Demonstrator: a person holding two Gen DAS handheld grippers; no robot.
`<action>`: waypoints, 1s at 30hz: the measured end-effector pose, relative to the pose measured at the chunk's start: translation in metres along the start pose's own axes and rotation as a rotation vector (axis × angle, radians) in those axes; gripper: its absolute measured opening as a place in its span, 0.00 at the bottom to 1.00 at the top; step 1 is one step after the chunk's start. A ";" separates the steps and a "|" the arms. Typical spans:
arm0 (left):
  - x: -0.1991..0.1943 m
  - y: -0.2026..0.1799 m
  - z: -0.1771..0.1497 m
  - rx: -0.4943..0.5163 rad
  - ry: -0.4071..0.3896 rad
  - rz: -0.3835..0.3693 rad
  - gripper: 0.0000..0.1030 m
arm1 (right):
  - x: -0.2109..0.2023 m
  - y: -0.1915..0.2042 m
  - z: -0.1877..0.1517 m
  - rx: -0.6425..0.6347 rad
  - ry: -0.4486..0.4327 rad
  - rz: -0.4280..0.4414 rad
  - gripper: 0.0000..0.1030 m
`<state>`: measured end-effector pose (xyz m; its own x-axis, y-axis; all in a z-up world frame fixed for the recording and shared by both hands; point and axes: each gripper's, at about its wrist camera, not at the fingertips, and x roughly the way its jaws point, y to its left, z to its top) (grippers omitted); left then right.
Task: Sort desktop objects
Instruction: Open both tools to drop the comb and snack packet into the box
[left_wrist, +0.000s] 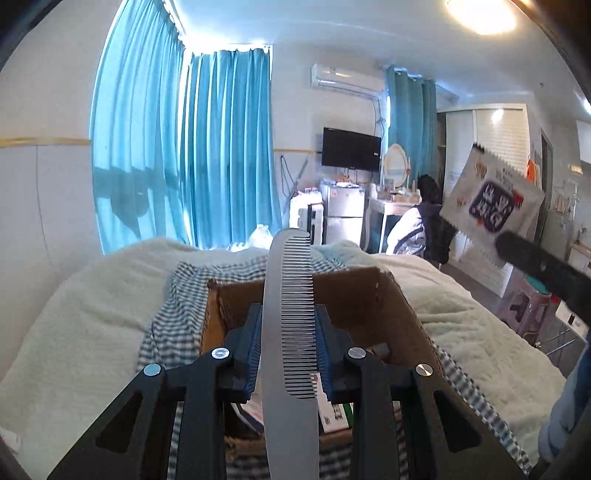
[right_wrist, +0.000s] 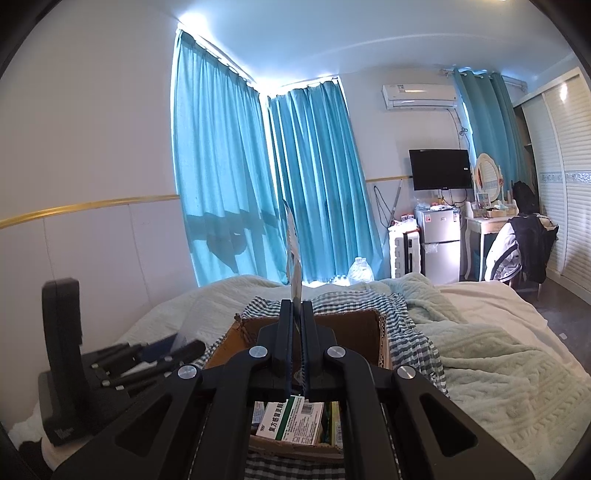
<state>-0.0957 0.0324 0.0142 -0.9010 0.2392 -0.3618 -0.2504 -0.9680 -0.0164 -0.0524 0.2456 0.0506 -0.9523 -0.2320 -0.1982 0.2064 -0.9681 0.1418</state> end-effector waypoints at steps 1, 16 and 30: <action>0.004 0.001 0.003 0.006 -0.007 0.000 0.26 | 0.005 -0.001 -0.001 0.000 0.006 -0.002 0.03; 0.080 0.016 -0.010 0.012 0.067 -0.021 0.26 | 0.082 -0.019 -0.038 -0.026 0.129 0.043 0.03; 0.119 0.034 -0.042 -0.037 0.133 0.001 0.47 | 0.145 -0.044 -0.086 0.005 0.269 -0.014 0.08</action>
<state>-0.1970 0.0249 -0.0684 -0.8458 0.2287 -0.4820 -0.2344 -0.9709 -0.0494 -0.1798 0.2464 -0.0674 -0.8607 -0.2359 -0.4511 0.1919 -0.9711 0.1419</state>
